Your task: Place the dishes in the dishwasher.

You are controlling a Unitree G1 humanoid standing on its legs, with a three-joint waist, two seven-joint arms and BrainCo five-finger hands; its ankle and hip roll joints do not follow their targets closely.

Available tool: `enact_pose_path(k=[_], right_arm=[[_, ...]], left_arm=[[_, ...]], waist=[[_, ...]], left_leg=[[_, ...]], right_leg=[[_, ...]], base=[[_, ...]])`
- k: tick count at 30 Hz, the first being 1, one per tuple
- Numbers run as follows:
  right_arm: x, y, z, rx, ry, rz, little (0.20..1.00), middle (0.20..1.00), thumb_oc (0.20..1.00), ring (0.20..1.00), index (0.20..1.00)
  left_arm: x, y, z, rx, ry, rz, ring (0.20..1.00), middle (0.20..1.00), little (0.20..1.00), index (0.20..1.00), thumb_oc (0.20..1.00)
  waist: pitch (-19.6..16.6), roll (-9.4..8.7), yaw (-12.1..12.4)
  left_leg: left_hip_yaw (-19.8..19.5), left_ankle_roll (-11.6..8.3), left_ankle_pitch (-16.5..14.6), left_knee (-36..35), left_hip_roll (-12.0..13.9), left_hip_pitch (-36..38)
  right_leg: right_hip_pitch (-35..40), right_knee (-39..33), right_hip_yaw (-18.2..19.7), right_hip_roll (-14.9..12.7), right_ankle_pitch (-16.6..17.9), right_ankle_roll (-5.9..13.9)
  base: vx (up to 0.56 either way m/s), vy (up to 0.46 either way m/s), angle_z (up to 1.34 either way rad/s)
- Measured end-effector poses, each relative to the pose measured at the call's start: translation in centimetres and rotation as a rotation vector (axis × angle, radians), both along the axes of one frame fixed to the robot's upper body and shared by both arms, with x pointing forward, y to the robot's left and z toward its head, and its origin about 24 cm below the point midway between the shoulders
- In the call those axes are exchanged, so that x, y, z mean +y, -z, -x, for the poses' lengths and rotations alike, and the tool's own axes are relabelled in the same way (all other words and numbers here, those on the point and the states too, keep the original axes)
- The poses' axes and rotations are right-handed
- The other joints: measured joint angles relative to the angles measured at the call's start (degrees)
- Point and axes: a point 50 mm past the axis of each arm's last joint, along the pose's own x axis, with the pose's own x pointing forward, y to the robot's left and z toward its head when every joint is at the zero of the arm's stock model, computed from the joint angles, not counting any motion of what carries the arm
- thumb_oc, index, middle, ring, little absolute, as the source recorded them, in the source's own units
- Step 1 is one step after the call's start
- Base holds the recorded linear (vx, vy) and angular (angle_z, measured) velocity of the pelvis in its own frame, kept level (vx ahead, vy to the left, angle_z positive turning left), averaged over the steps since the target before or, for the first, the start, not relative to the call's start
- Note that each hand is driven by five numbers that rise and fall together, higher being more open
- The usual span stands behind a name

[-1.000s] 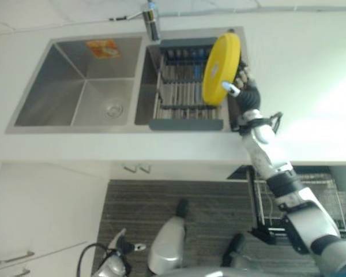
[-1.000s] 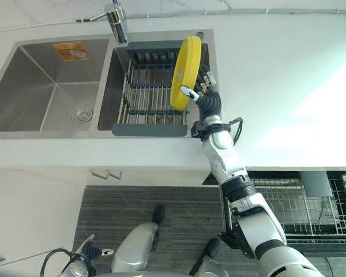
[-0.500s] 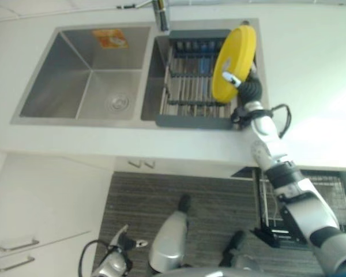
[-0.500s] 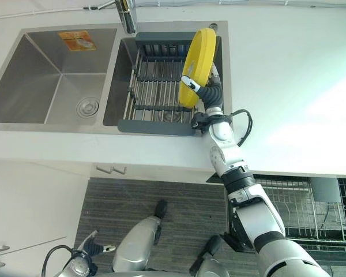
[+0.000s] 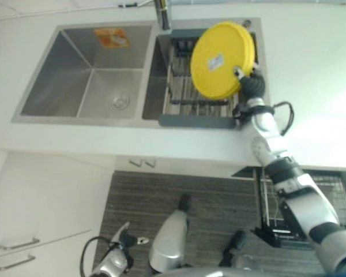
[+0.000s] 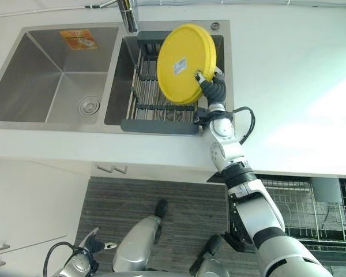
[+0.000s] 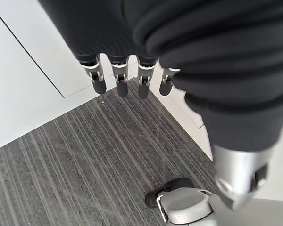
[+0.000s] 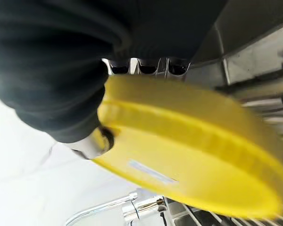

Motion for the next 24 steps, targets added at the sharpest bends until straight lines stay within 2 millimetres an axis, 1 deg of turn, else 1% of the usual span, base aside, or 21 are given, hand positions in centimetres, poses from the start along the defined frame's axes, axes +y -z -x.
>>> enact_pose_path(k=[2,7,9,10,11,12,13,14,15,16,17,18,19,20,21,22,24], right_arm=[[0.2,-0.1,0.1,-0.016,-0.018,0.002,0.2,0.2,0.2,0.2,0.2],[0.1,-0.6,0.3,-0.077,-0.061,-0.065,0.2,0.2,0.2,0.2,0.2],[0.4,-0.9,0.6,-0.115,-0.104,-0.139,0.2,0.2,0.2,0.2,0.2],[0.8,-0.8,1.1,-0.131,-0.137,-0.183,0.2,0.2,0.2,0.2,0.2],[1.7,-0.7,2.3,-0.161,-0.203,-0.23,0.2,0.2,0.2,0.2,0.2],[2.3,-0.6,3.2,-0.186,-0.242,-0.259,0.2,0.2,0.2,0.2,0.2],[2.8,-0.5,3.8,-0.21,-0.282,-0.276,0.2,0.2,0.2,0.2,0.2],[3.1,-0.5,4.1,-0.214,-0.313,-0.307,0.2,0.2,0.2,0.2,0.2],[3.2,-0.1,4.7,-0.212,-0.332,-0.358,0.2,0.2,0.2,0.2,0.2],[3.1,0.3,5.4,-0.223,-0.34,-0.4,0.2,0.2,0.2,0.2,0.2],[2.9,0.4,5.6,-0.231,-0.341,-0.419,0.2,0.2,0.2,0.2,0.2],[2.7,0.7,6.2,-0.23,-0.346,-0.445,0.2,0.2,0.2,0.2,0.2],[2.6,0.9,7.1,-0.235,-0.362,-0.475,0.2,0.2,0.2,0.2,0.2],[2.6,0.9,7.7,-0.242,-0.375,-0.494,0.2,0.2,0.2,0.2,0.2],[2.5,0.9,8.1,-0.249,-0.381,-0.503,0.2,0.2,0.2,0.2,0.2],[2.0,0.8,8.1,-0.255,-0.372,-0.511,0.2,0.2,0.2,0.2,0.2],[1.0,1.2,8.1,-0.234,-0.34,-0.496,0.2,0.2,0.2,0.2,0.2]], left_arm=[[0.0,0.0,-0.1,-0.001,-0.002,0.002,1.0,1.0,1.0,1.0,1.0],[0.0,0.0,-0.2,-0.006,-0.011,0.02,1.0,1.0,1.0,1.0,1.0],[-0.2,-0.2,-0.4,-0.02,0.001,0.022,1.0,1.0,1.0,1.0,1.0],[-0.2,-0.2,-0.5,-0.023,0.01,0.017,1.0,1.0,1.0,1.0,1.0],[-0.3,-0.4,-0.8,-0.036,0.015,0.019,1.0,1.0,1.0,1.0,1.0],[-0.2,-0.3,-0.6,-0.035,0.011,0.018,1.0,1.0,1.0,1.0,1.0],[-0.1,-0.5,-0.7,-0.043,0.007,0.016,1.0,1.0,1.0,1.0,1.0],[0.0,-0.8,-1.4,-0.066,0.011,0.008,1.0,1.0,1.0,1.0,1.0],[0.5,-0.9,-1.4,-0.065,0.015,-0.01,1.0,1.0,1.0,1.0,1.0],[0.8,-1.1,-1.5,-0.07,0.025,-0.025,1.0,1.0,1.0,1.0,1.0],[0.8,-1.4,-2.3,-0.083,0.057,-0.044,1.0,1.0,1.0,1.0,1.0],[0.7,-1.4,-2.4,-0.081,0.064,-0.049,1.0,1.0,1.0,1.0,1.0],[0.6,-1.6,-2.7,-0.082,0.087,-0.065,1.0,1.0,1.0,1.0,1.0],[0.5,-1.4,-2.5,-0.07,0.087,-0.067,1.0,1.0,1.0,1.0,1.0],[0.1,-1.1,-2.2,-0.049,0.125,-0.071,1.0,1.0,1.0,1.0,1.0],[-0.5,-1.0,-2.3,-0.047,0.146,-0.067,1.0,1.0,1.0,1.0,1.0],[-1.7,-0.7,-2.2,-0.027,0.202,-0.06,1.0,1.0,1.0,1.0,1.0]], waist=[[0.0,0.0,0.0],[0.0,0.0,0.04],[-0.03,-0.05,-0.24],[-0.05,-0.1,-0.36],[-0.24,-0.57,-0.8],[-0.45,-0.99,-1.14],[-0.75,-1.59,-2.03],[-1.19,-2.39,-4.03],[-2.43,-3.87,-5.01],[-4.01,-5.28,-5.75],[-4.82,-5.91,-8.15],[-6.19,-6.14,-9.31],[-7.5,-6.21,-10.6],[-8.22,-5.72,-11.66],[-10.37,-4.89,-13.35],[-12.11,-3.95,-15.14],[-14.82,-1.93,-17.6]], left_leg=[[0.01,0.0,0.0,-0.01,0.0,-0.14],[0.16,0.02,0.03,0.0,0.18,-0.33],[0.74,0.01,0.05,-0.22,0.69,0.43],[1.46,0.0,0.04,-0.41,0.92,1.22],[2.74,-0.08,0.1,-1.42,1.34,2.83],[3.73,-0.1,0.11,-1.86,1.68,3.68],[4.32,-0.15,0.12,-2.2,2.01,4.36],[4.83,-0.34,0.24,-2.37,2.76,4.98],[6.33,-0.46,0.28,-2.58,3.63,5.53],[7.72,-0.78,0.25,-3.06,4.61,6.43],[8.59,-1.09,0.4,-3.62,5.39,7.64],[9.78,-1.69,0.8,-4.9,5.9,8.9],[11.46,-2.06,1.07,-6.19,6.41,10.75],[12.78,-2.22,1.18,-7.1,6.78,12.33],[14.17,-2.51,1.44,-8.44,7.09,13.62],[14.86,-2.82,1.7,-9.45,7.18,14.56],[16.99,-3.32,2.38,-11.72,7.75,17.15]], right_leg=[[-0.14,0.0,0.0,-0.01,0.0,0.01],[-0.38,-0.03,-0.01,0.08,0.22,0.11],[-0.14,-0.08,0.24,0.43,0.52,0.32],[0.23,-0.17,0.81,0.54,0.64,0.51],[0.55,-0.31,1.87,0.58,0.95,0.7],[0.74,-0.44,2.84,0.68,1.03,0.65],[0.94,-0.52,3.4,0.88,1.08,0.6],[0.94,-0.19,3.66,1.27,1.09,0.49],[0.69,-0.07,4.21,1.83,0.9,0.19],[0.39,-0.22,4.94,2.41,0.71,-0.73],[0.66,0.03,5.2,2.82,0.74,-0.87],[0.51,0.03,6.09,3.18,0.84,-1.06],[0.19,-0.06,6.61,3.37,1.32,-1.0],[0.72,-0.04,7.54,3.58,1.44,-1.1],[0.71,-0.24,8.5,3.75,1.63,-1.22],[0.78,-0.92,9.25,4.05,2.19,-1.1],[0.97,-1.27,11.02,4.97,2.45,-1.23]], base=[[-0.02,-0.004,0.0],[-0.08,-0.043,-0.01],[-0.12,-0.107,-0.15],[-0.11,-0.124,-0.36],[-0.1,-0.132,-0.46],[-0.13,-0.207,-0.51],[-0.13,-0.21,-0.4],[-0.15,-0.227,-0.4],[-0.11,-0.169,-0.57],[-0.13,-0.19,-0.65],[-0.11,-0.185,-0.66],[-0.07,-0.14,-0.67],[-0.04,-0.098,-0.74],[-0.02,-0.087,-0.84],[-0.04,-0.102,-0.73],[-0.04,-0.104,-0.61],[-0.02,-0.104,-0.56]])
